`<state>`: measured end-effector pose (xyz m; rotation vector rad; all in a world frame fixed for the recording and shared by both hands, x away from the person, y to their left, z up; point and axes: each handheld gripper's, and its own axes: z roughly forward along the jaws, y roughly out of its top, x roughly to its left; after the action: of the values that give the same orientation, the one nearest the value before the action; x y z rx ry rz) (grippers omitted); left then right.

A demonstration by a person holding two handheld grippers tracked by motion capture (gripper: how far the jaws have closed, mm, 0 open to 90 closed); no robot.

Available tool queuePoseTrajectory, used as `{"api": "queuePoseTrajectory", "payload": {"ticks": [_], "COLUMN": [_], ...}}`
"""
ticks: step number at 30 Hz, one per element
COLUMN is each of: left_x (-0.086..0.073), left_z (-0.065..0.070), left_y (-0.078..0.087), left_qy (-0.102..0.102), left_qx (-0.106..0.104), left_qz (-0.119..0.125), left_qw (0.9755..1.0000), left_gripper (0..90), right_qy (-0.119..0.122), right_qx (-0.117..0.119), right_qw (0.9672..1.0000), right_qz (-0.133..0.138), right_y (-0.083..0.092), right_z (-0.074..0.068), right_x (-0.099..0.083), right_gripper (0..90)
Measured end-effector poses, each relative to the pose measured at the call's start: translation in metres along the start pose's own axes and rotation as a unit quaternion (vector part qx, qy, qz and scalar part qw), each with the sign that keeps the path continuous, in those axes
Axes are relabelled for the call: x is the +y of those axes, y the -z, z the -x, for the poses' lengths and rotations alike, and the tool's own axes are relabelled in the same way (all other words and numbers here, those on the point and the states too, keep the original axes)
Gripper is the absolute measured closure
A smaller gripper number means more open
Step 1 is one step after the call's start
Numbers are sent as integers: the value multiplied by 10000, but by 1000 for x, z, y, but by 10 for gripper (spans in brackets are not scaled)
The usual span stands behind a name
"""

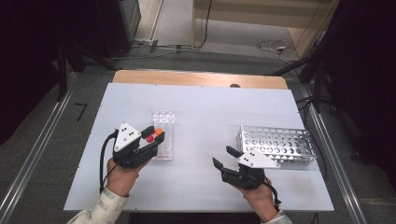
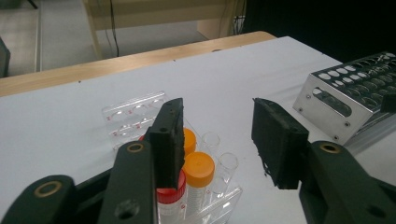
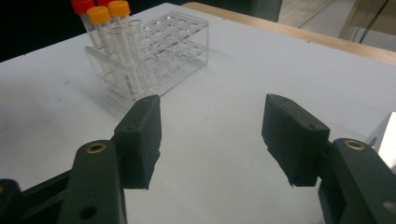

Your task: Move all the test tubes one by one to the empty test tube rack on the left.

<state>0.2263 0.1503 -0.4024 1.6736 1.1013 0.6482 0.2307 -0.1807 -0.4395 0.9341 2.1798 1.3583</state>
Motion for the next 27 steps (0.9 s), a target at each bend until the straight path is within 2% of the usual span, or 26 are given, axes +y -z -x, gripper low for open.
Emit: {"api": "queuePoseTrajectory", "payload": {"ticks": [6,10,15,21,27], "left_x": [-2,-4,-11,-27,-38], "left_z": [2,2,2,-3,-11], "left_y": [5,9,15,28,33], "left_qy": [43,156,224,342,429], "left_qx": [-1,-5,82,164,285], "left_qz": [18,35,39,86,28], "left_qw": [10000,9999,9997,9992,9987], "left_gripper": [453,393,316,287,270], "right_qy": [-82,-166,-222,-257,-290], "right_qx": [-204,-338,-478,-617,-755], "right_qw": [9998,9993,9985,9977,9966], "right_qz": [42,83,110,112,122], "right_y": [7,13,18,24,30], "right_z": [14,24,32,40,47], "right_x": [-2,-3,-5,-8,-11], "right_gripper": [360,357,347,334,318]}}
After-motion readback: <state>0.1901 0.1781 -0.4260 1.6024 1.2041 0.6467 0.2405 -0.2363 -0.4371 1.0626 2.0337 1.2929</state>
